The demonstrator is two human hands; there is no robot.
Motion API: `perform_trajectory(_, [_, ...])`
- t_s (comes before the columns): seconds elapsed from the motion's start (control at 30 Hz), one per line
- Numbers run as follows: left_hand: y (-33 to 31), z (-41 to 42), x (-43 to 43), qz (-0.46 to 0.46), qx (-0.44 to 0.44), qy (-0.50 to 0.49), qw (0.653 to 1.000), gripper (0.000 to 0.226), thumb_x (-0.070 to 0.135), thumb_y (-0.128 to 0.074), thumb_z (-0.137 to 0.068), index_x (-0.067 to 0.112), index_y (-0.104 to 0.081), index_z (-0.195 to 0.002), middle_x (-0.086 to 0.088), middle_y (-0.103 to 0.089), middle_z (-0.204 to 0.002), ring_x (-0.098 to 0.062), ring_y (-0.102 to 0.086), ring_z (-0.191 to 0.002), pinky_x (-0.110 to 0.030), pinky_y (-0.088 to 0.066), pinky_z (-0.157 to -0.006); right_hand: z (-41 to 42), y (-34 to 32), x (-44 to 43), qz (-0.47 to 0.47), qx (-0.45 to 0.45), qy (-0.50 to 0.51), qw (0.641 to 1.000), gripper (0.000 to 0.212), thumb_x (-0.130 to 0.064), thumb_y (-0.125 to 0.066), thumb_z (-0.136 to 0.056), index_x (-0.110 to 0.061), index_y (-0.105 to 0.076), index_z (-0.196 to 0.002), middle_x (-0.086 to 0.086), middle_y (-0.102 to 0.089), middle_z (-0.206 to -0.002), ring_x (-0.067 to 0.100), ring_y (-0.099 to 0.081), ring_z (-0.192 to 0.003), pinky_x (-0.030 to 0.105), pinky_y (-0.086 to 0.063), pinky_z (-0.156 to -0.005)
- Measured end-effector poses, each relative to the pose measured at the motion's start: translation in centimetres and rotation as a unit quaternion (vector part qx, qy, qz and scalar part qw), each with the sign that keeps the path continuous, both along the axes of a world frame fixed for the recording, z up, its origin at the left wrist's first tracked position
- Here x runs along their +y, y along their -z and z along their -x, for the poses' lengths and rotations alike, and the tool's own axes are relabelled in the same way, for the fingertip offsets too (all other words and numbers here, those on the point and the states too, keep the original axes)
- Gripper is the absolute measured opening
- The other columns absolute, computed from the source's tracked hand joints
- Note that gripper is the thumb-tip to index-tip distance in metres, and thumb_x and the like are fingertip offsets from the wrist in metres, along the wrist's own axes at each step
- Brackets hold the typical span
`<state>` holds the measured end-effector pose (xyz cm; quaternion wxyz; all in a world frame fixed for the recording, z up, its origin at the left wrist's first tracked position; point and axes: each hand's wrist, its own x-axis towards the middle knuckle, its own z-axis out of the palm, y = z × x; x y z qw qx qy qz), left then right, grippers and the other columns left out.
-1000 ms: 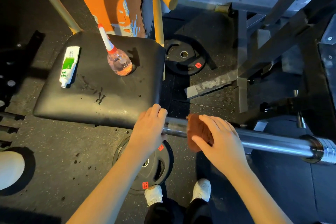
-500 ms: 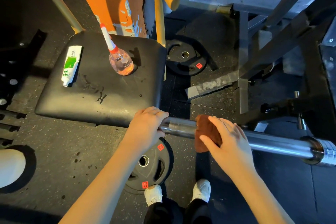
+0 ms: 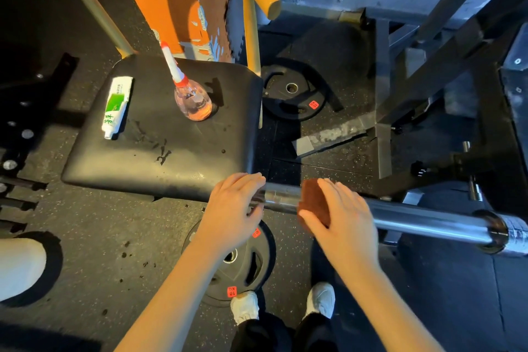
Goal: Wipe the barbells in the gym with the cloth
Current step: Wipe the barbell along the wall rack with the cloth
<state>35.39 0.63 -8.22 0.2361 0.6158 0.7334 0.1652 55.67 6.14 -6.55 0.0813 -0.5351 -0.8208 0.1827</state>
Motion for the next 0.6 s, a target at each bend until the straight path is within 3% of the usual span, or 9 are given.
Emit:
perform_trajectory(0.13, [-0.6, -0.4, 0.2, 0.055, -0.058, -0.043, 0.996, 0.069, 0.057, -0.025, -0.087, 0.020, -0.049, -0.141, 0.006, -0.049, -0.144, -0.012, -0.038, -0.134, -0.040, -0.028, -0.113, 4.1, 0.6, -0.5, 0.028, 0.007, -0.077, 0.997, 0.085, -0.043, -0.084, -0.068, -0.005, -0.050, -0.136, 0.009, -0.063, -0.129, 0.027, -0.061, -0.118, 0.041, -0.040, -0.103])
perform_trajectory(0.17, [-0.7, -0.6, 0.2, 0.062, -0.054, -0.044, 0.996, 0.076, 0.062, -0.018, -0.084, 0.023, -0.047, -0.142, 0.007, -0.048, -0.144, -0.012, -0.037, -0.134, -0.040, -0.027, -0.113, 4.0, 0.3, -0.2, 0.055, 0.010, -0.099, 0.993, 0.092, -0.045, -0.082, -0.071, -0.007, -0.041, -0.145, 0.008, -0.053, -0.141, 0.024, -0.053, -0.129, 0.038, -0.035, -0.109])
perform_trajectory(0.23, [-0.9, -1.2, 0.0, 0.069, -0.039, -0.042, 0.996, 0.080, 0.068, -0.013, -0.081, 0.028, -0.042, -0.145, 0.011, -0.045, -0.146, -0.010, -0.034, -0.135, -0.036, -0.023, -0.113, 1.9, -0.4, 1.0, 0.129, 0.020, -0.131, 0.983, 0.106, -0.055, -0.071, -0.079, -0.019, -0.009, -0.156, -0.007, -0.012, -0.161, 0.009, -0.017, -0.146, 0.033, -0.014, -0.118])
perform_trajectory(0.3, [-1.2, -1.9, 0.0, 0.073, -0.022, -0.048, 0.996, 0.077, 0.068, -0.015, -0.084, 0.030, -0.038, -0.146, 0.012, -0.042, -0.146, -0.008, -0.029, -0.136, -0.034, -0.016, -0.113, -0.9, -0.8, 2.8, 0.151, -0.068, -0.138, 0.976, 0.116, -0.066, -0.066, -0.076, -0.029, 0.011, -0.153, -0.017, 0.020, -0.152, 0.001, 0.008, -0.141, 0.035, 0.002, -0.119])
perform_trajectory(0.33, [-1.3, -2.1, 0.0, 0.076, -0.014, -0.052, 0.996, 0.073, 0.066, -0.018, -0.087, 0.029, -0.036, -0.147, 0.012, -0.042, -0.145, -0.008, -0.028, -0.137, -0.035, -0.013, -0.115, -2.1, -0.8, 3.9, 0.146, -0.130, -0.132, 0.972, 0.119, -0.070, -0.066, -0.073, -0.030, 0.014, -0.152, -0.016, 0.024, -0.151, 0.003, 0.011, -0.143, 0.039, 0.004, -0.120])
perform_trajectory(0.4, [-1.6, -2.4, 0.2, 0.081, 0.012, -0.053, 0.995, 0.069, 0.064, -0.016, -0.093, 0.028, -0.032, -0.149, 0.009, -0.040, -0.148, -0.011, -0.023, -0.141, -0.039, -0.006, -0.118, -3.1, -0.3, 5.7, 0.154, -0.248, -0.129, 0.948, 0.116, -0.073, -0.065, -0.072, -0.026, 0.000, -0.156, -0.009, 0.002, -0.161, 0.015, -0.008, -0.150, 0.046, -0.007, -0.119])
perform_trajectory(0.47, [-2.1, -3.0, 0.4, 0.068, 0.039, -0.054, 0.995, 0.073, 0.067, -0.011, -0.092, 0.027, -0.030, -0.150, 0.008, -0.036, -0.152, -0.015, -0.018, -0.144, -0.043, -0.002, -0.117, -2.9, 0.4, 6.3, 0.158, -0.282, -0.130, 0.937, 0.083, -0.062, -0.065, -0.079, -0.020, -0.034, -0.144, -0.003, -0.050, -0.141, 0.021, -0.052, -0.125, 0.040, -0.037, -0.105])
perform_trajectory(0.53, [-2.4, -4.4, 0.8, 0.004, 0.054, -0.025, 0.998, 0.070, 0.062, -0.020, -0.092, 0.023, -0.039, -0.146, 0.001, -0.041, -0.150, -0.021, -0.028, -0.142, -0.048, -0.014, -0.116, -2.6, 0.9, 5.9, 0.104, -0.264, -0.132, 0.950, 0.050, -0.051, -0.062, -0.084, -0.021, -0.047, -0.121, -0.004, -0.062, -0.113, 0.018, -0.062, -0.100, 0.031, -0.047, -0.086])
perform_trajectory(0.6, [-1.6, -6.3, 1.2, -0.035, 0.110, 0.048, 0.992, 0.062, 0.056, -0.031, -0.093, 0.020, -0.048, -0.140, -0.004, -0.049, -0.144, -0.026, -0.042, -0.135, -0.050, -0.028, -0.112, -2.8, 1.4, 5.3, 0.047, -0.246, -0.127, 0.960, 0.043, -0.049, -0.065, -0.083, -0.023, -0.049, -0.113, -0.006, -0.062, -0.106, 0.016, -0.062, -0.097, 0.030, -0.046, -0.082])
